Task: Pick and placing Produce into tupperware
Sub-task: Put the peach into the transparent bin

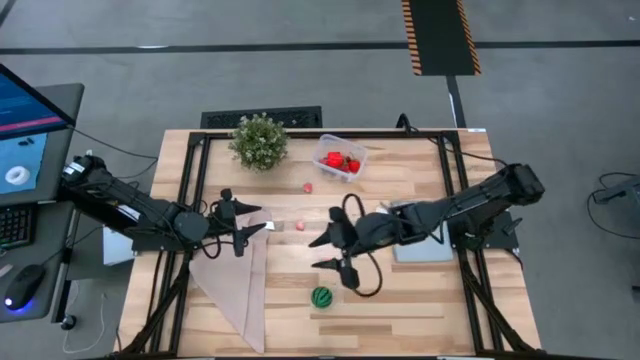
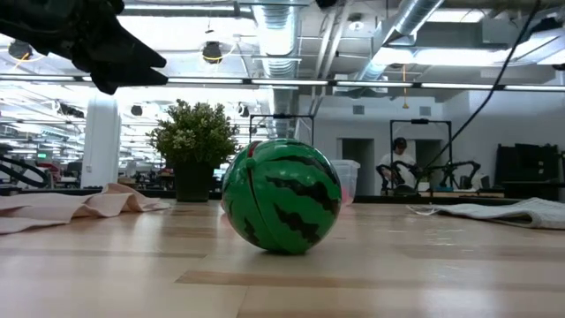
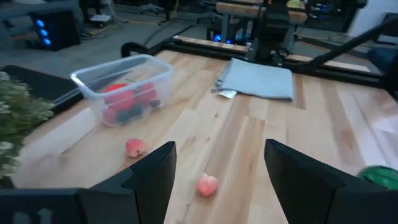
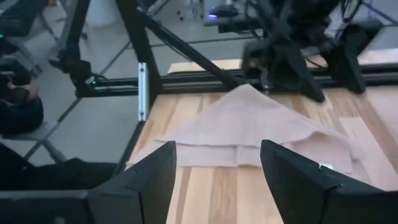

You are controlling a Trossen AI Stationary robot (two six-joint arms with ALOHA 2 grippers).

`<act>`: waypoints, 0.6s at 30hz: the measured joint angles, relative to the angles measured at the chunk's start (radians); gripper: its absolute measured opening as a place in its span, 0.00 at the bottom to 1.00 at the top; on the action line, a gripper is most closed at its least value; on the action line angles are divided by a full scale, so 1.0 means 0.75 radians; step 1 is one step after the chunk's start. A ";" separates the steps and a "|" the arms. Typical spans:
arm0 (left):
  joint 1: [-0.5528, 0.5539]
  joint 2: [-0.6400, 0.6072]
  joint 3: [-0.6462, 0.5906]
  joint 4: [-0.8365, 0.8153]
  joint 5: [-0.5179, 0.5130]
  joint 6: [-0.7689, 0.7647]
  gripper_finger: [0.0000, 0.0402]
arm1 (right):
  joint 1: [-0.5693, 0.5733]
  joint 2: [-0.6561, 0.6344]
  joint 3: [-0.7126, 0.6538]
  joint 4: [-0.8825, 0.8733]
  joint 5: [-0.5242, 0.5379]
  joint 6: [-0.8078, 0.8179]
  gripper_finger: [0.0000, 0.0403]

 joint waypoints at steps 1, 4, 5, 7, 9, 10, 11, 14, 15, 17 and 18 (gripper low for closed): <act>0.000 0.000 0.000 0.000 -0.015 -0.001 0.59 | 0.002 -0.022 -0.076 0.075 0.005 0.008 0.63; 0.000 0.000 0.000 -0.004 -0.074 0.001 0.59 | 0.023 -0.067 -0.269 0.302 0.033 0.010 0.63; 0.000 0.000 0.000 -0.004 -0.091 0.001 0.59 | 0.032 -0.082 -0.323 0.354 0.041 0.009 0.63; 0.000 0.000 0.000 -0.004 -0.114 -0.001 0.59 | 0.052 -0.116 -0.419 0.428 0.076 -0.006 0.63; 0.000 0.000 0.000 -0.005 -0.142 -0.001 0.59 | 0.077 -0.138 -0.505 0.482 0.154 -0.036 0.63; 0.000 0.000 0.000 -0.006 -0.159 -0.001 0.59 | 0.090 -0.144 -0.548 0.511 0.211 -0.024 0.63; 0.000 0.000 0.000 -0.016 -0.176 -0.001 0.59 | 0.101 -0.148 -0.584 0.540 0.265 -0.003 0.63; 0.000 0.033 0.000 -0.056 -0.239 -0.038 0.59 | 0.132 -0.176 -0.676 0.648 0.361 0.010 0.63; 0.001 0.052 0.000 -0.066 -0.250 -0.054 0.59 | 0.142 -0.180 -0.703 0.695 0.381 0.010 0.63; 0.015 0.110 0.000 -0.041 -0.272 -0.084 0.59 | 0.158 -0.178 -0.754 0.764 0.404 0.010 0.63; 0.030 0.144 0.000 -0.020 -0.268 -0.092 0.59 | 0.165 -0.177 -0.777 0.789 0.404 0.015 0.63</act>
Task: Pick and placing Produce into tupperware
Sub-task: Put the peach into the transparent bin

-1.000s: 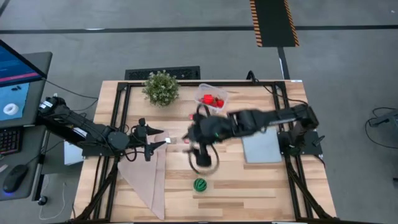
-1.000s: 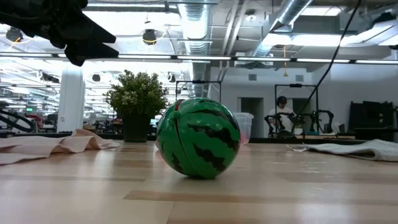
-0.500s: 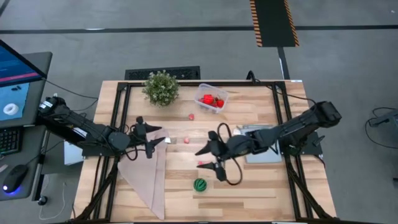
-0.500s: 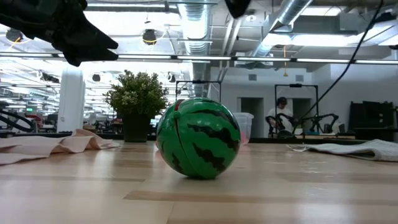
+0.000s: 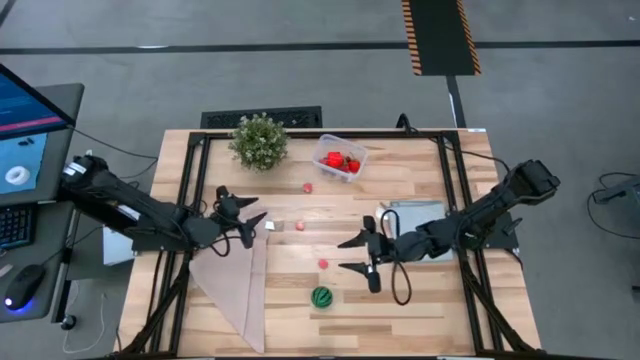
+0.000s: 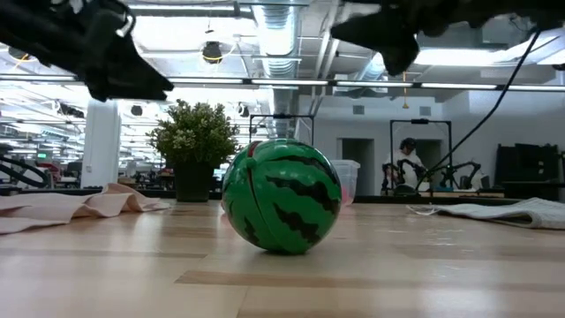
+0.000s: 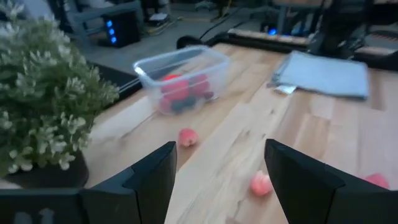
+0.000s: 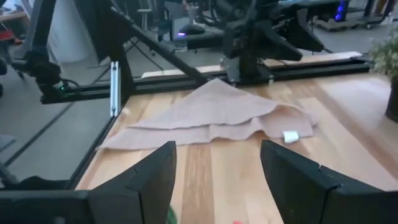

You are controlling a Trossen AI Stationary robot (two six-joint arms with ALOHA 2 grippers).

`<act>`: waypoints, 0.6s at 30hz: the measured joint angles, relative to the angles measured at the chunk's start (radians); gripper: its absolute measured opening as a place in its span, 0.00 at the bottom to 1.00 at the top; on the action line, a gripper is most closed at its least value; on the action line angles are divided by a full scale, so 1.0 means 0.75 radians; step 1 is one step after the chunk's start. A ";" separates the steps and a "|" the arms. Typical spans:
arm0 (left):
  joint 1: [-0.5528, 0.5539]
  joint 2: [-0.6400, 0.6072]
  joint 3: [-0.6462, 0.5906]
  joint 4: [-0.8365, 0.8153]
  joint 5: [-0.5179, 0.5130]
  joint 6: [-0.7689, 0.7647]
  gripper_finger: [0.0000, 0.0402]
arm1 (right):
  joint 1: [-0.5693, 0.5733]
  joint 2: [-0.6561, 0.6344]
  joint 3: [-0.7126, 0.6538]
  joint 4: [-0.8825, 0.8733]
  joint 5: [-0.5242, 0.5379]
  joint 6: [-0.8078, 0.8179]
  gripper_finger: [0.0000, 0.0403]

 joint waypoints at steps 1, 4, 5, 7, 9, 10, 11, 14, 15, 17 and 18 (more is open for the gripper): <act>0.021 0.036 -0.001 0.025 0.014 0.002 0.59 | 0.007 0.000 -0.025 0.031 0.001 0.012 0.63; 0.107 0.171 -0.001 0.153 0.143 0.013 0.59 | 0.037 0.001 -0.121 0.207 0.003 0.015 0.63; 0.142 0.216 0.000 0.196 0.200 0.014 0.59 | 0.053 0.001 -0.160 0.295 0.003 -0.001 0.63; 0.203 0.296 0.015 0.252 0.279 0.034 0.59 | 0.088 0.001 -0.229 0.478 0.002 -0.044 0.63; 0.249 0.356 0.031 0.290 0.286 0.025 0.59 | 0.127 0.000 -0.289 0.609 0.003 -0.089 0.63; 0.266 0.381 0.040 0.298 0.287 0.016 0.59 | 0.142 0.000 -0.315 0.646 0.002 -0.088 0.63; 0.282 0.402 0.047 0.297 0.286 0.017 0.59 | 0.146 0.001 -0.340 0.668 0.003 -0.064 0.63; 0.316 0.447 0.067 0.296 0.310 0.030 0.59 | 0.106 -0.012 -0.406 0.649 0.006 0.102 0.63; 0.324 0.459 0.076 0.295 0.310 0.029 0.59 | 0.096 -0.015 -0.425 0.647 0.001 0.196 0.63; 0.326 0.473 0.087 0.296 0.308 0.028 0.59 | 0.096 -0.010 -0.445 0.651 -0.051 0.200 0.63; 0.326 0.481 0.090 0.298 0.308 0.028 0.59 | 0.104 0.000 -0.450 0.657 -0.088 0.176 0.63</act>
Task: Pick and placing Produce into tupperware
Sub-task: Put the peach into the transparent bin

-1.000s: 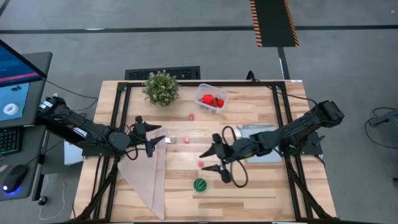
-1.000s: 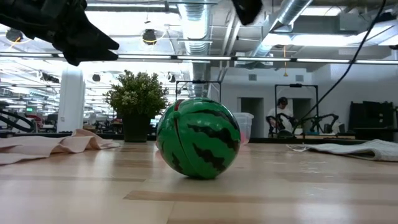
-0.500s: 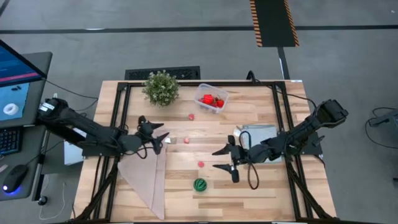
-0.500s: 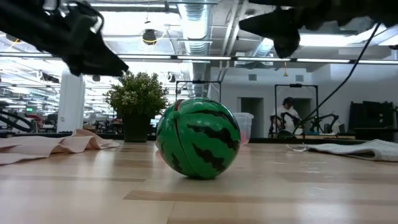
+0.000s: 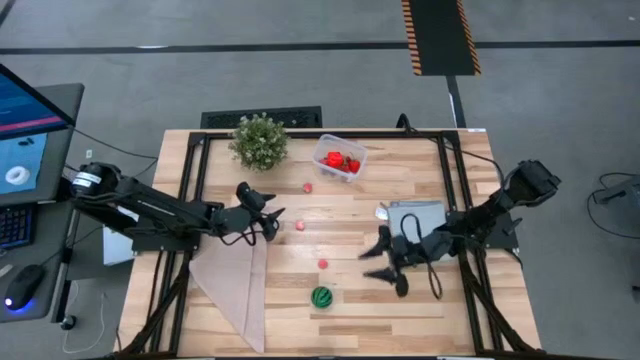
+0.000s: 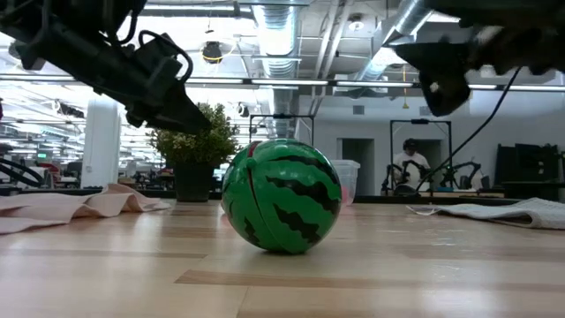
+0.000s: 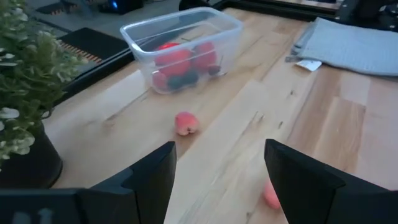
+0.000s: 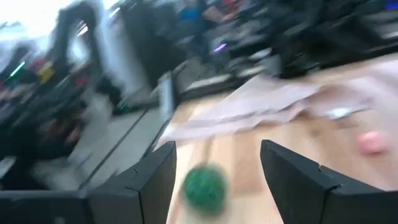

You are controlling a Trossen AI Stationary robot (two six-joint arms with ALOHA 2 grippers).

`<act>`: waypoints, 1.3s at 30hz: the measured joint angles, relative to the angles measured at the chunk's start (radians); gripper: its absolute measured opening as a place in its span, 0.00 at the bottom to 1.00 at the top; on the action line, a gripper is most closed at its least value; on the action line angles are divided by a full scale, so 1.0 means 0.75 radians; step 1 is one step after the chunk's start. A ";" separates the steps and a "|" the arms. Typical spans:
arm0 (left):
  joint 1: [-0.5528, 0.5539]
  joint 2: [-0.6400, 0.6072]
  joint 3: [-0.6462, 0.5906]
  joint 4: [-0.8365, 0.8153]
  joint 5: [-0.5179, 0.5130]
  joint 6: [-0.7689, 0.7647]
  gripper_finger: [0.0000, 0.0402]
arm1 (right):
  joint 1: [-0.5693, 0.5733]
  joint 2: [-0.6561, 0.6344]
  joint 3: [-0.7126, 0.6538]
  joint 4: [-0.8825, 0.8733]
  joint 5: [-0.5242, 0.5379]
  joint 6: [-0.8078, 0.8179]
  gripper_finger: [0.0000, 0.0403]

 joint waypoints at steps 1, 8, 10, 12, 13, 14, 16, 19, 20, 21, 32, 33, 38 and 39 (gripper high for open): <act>-0.001 0.009 0.005 0.000 0.003 -0.008 0.59 | 0.011 0.004 -0.009 0.000 -0.020 -0.018 0.63; 0.055 0.168 0.071 -0.006 0.301 -0.060 0.59 | 0.067 0.002 -0.014 0.012 -0.016 -0.040 0.63; 0.079 0.231 0.098 -0.001 0.361 -0.024 0.59 | 0.085 0.002 -0.014 0.012 -0.016 -0.041 0.63; 0.103 0.293 0.119 -0.001 0.393 -0.022 0.59 | 0.098 0.002 -0.014 0.012 -0.015 -0.041 0.63; 0.114 0.326 0.130 -0.003 0.410 -0.031 0.59 | 0.101 0.002 -0.014 0.012 -0.016 -0.041 0.63; 0.121 0.361 0.145 -0.001 0.434 -0.036 0.59 | 0.106 0.002 -0.014 0.012 -0.016 -0.042 0.63; 0.129 0.421 0.170 -0.001 0.455 -0.036 0.59 | 0.111 0.002 -0.014 0.012 -0.016 -0.043 0.63; 0.131 0.502 0.212 -0.001 0.451 -0.016 0.59 | 0.111 0.002 -0.014 0.011 -0.016 -0.052 0.63; 0.131 0.529 0.227 0.006 0.451 -0.015 0.59 | 0.109 0.002 -0.014 0.010 -0.016 -0.052 0.63; 0.131 0.553 0.238 0.026 0.452 -0.014 0.59 | 0.107 0.003 -0.014 0.008 -0.016 -0.053 0.63; 0.133 0.708 0.279 0.082 0.460 -0.012 0.59 | 0.106 0.003 -0.012 -0.009 -0.016 -0.052 0.63; 0.133 0.711 0.279 0.085 0.462 -0.012 0.58 | 0.106 0.003 -0.012 -0.012 -0.016 -0.052 0.63; 0.133 0.710 0.280 0.101 0.460 -0.012 0.49 | 0.106 0.003 -0.012 -0.021 -0.012 -0.052 0.63; 0.133 0.710 0.280 0.113 0.459 -0.011 0.45 | 0.106 0.003 -0.012 -0.021 -0.012 -0.052 0.63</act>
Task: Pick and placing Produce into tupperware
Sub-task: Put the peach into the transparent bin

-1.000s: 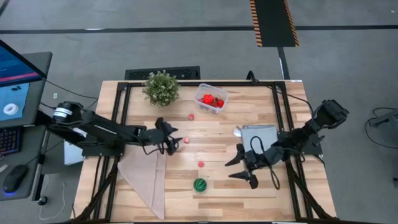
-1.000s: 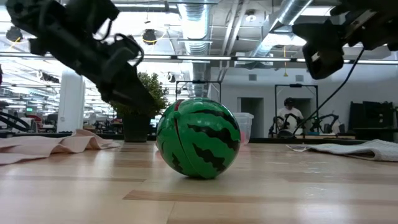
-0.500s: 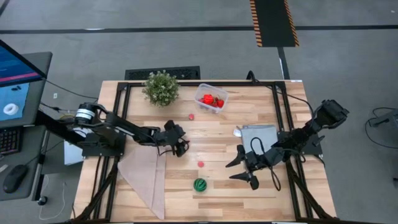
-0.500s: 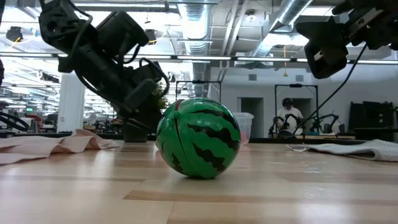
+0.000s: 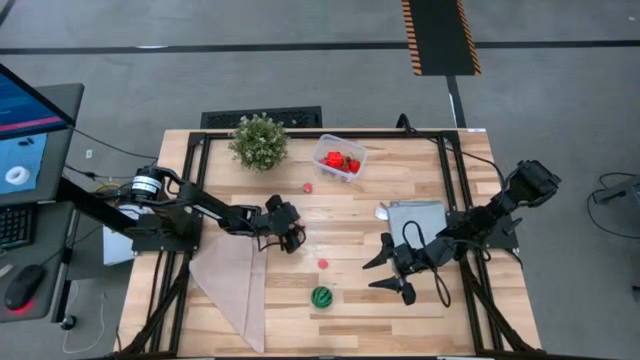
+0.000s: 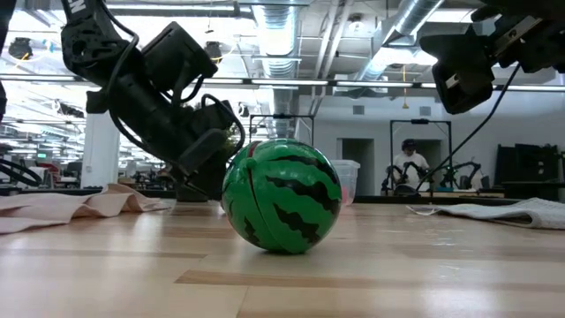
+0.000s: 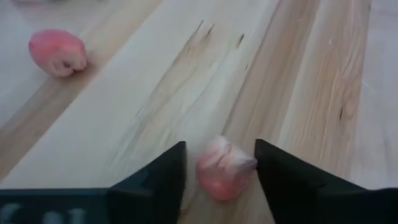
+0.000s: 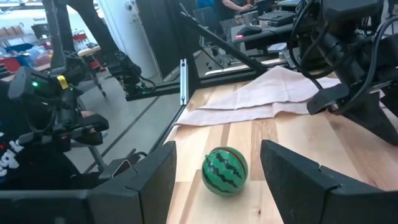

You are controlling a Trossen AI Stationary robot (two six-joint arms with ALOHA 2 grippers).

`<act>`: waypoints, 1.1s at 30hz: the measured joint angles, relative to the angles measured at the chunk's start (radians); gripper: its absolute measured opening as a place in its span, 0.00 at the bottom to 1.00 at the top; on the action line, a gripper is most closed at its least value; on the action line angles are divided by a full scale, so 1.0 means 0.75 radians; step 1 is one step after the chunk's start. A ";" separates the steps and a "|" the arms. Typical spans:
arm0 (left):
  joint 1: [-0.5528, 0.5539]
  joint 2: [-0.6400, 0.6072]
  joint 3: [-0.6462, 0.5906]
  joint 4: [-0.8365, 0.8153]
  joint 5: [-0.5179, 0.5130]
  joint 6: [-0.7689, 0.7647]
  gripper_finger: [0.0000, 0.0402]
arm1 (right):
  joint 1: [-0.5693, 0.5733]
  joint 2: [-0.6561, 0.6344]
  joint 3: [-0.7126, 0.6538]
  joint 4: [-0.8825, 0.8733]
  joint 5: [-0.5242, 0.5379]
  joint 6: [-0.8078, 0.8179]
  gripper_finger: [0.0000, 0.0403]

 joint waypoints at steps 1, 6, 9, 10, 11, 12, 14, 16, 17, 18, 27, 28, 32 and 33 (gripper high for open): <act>0.000 0.000 0.000 0.008 -0.001 0.000 0.41 | 0.000 0.000 0.000 0.000 0.000 0.000 0.63; 0.005 0.000 0.000 0.028 -0.010 0.001 0.23 | 0.000 0.000 0.000 0.001 0.000 0.000 0.63; 0.015 -0.001 0.000 0.030 -0.010 0.001 0.16 | 0.000 0.000 0.000 0.001 0.000 0.000 0.63; 0.020 -0.001 0.000 0.031 -0.010 0.001 0.15 | 0.000 0.000 0.000 0.001 0.000 0.000 0.63; 0.021 -0.001 0.000 0.036 -0.010 0.001 0.15 | 0.000 0.000 0.000 0.001 0.000 0.000 0.63; 0.024 -0.001 0.000 0.046 -0.011 0.009 0.15 | 0.000 0.000 0.000 0.001 0.000 0.000 0.63; 0.024 -0.002 0.000 0.084 -0.012 0.030 0.15 | 0.000 0.000 0.000 0.000 0.000 0.000 0.63; 0.024 -0.010 0.007 0.107 -0.010 0.046 0.16 | 0.000 0.000 0.000 0.001 0.000 0.000 0.63; 0.027 -0.012 0.022 0.108 0.000 0.060 0.16 | 0.000 0.000 0.000 0.000 0.000 0.000 0.63; 0.032 -0.015 0.040 0.108 0.010 0.076 0.16 | 0.000 0.000 0.000 0.001 0.000 0.000 0.63; 0.161 -0.021 0.283 0.042 0.150 0.231 0.17 | -0.001 0.000 0.000 0.051 0.032 -0.041 0.63; 0.192 -0.021 0.310 0.031 0.207 0.238 0.17 | -0.001 0.000 0.000 0.068 0.030 -0.058 0.63; 0.331 -0.021 0.419 -0.026 0.380 0.236 0.16 | -0.001 -0.002 0.000 0.084 -0.058 -0.072 0.63; 0.363 -0.021 0.443 -0.048 0.390 0.236 0.16 | -0.001 -0.002 0.000 0.088 -0.089 -0.083 0.63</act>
